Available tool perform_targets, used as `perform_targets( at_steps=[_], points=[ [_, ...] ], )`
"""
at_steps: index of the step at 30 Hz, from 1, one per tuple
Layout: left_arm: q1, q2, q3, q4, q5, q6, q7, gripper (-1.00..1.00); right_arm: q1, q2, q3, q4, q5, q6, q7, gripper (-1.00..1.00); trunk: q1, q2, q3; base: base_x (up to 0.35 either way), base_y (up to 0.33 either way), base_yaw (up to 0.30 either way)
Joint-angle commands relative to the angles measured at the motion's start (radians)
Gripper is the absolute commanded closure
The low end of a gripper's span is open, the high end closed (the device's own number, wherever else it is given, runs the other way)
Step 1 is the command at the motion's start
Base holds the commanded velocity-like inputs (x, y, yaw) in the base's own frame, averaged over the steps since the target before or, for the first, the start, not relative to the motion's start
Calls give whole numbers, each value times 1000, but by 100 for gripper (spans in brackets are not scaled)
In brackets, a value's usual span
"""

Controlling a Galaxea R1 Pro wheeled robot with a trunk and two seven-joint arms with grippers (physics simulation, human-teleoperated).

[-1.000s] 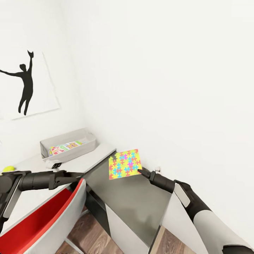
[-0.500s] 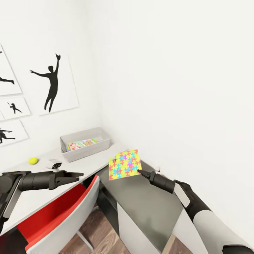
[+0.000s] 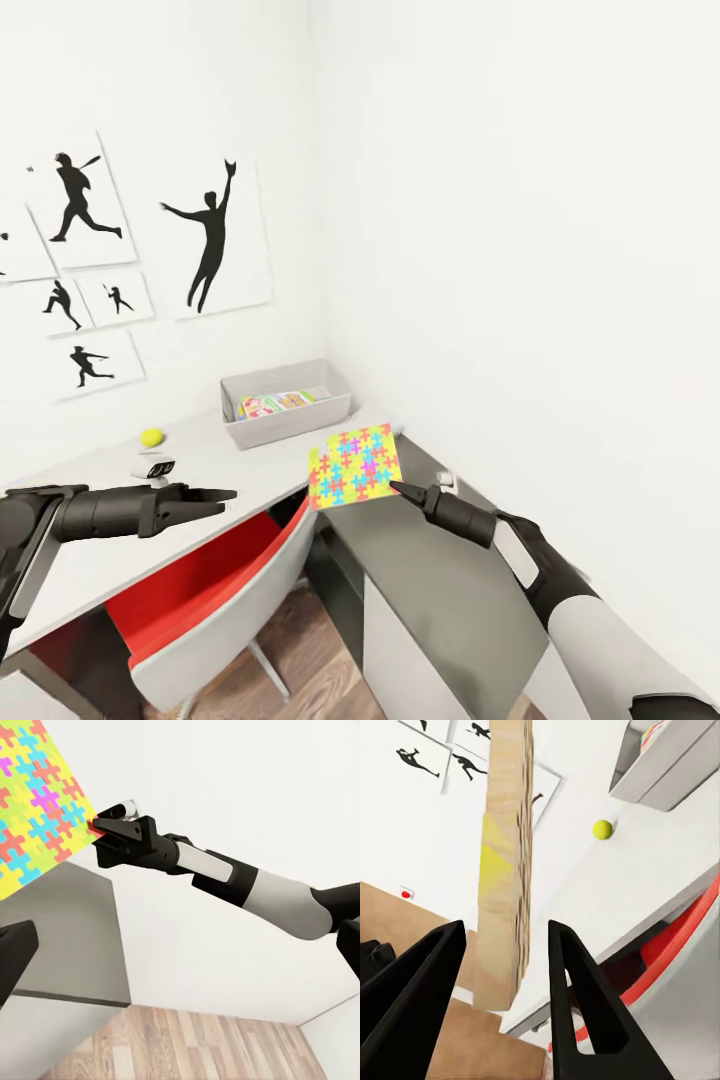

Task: Put all the toys in the child's room - the three board games (two on the bed and one on the table), the two jigsaw puzzles on the table, and the tennis ball on the table - inside the toy box on the table in the child's room.

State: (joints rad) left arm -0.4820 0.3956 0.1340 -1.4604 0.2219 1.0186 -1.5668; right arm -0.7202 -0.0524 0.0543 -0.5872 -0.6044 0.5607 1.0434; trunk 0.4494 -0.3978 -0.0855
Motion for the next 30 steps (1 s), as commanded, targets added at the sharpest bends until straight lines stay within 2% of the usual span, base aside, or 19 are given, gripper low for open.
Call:
perform_targets(
  at_steps=[1, 12, 23, 28, 30],
  points=[
    [-1, 0, 0, 0, -1, 10, -4, -100, -1, -1, 4, 0, -11, 8, 0, 100, 1, -2, -2, 0, 0, 272],
    [-1, 0, 0, 1, -10, 11, -4, -100, -1, -4, 1, 0, -18, 7, 8, 100, 1, -2, 4, 0, 0, 267],
    [-1, 0, 2, 1, -12, 11, -4, -100, -1, -4, 1, 0, -22, 6, 8, 100, 1, -2, 5, 0, 0, 30],
    [0, 0, 51, 1, -15, 10, -4, -100, -1, -2, 1, 0, -22, 6, 6, 100, 1, -2, 5, 0, 0, 0],
    [0, 0, 53, 2, -15, 9, -4, -100, -1, -2, 1, 0, -22, 5, 6, 100, 1, -2, 5, 0, 0, 3]
  ],
)
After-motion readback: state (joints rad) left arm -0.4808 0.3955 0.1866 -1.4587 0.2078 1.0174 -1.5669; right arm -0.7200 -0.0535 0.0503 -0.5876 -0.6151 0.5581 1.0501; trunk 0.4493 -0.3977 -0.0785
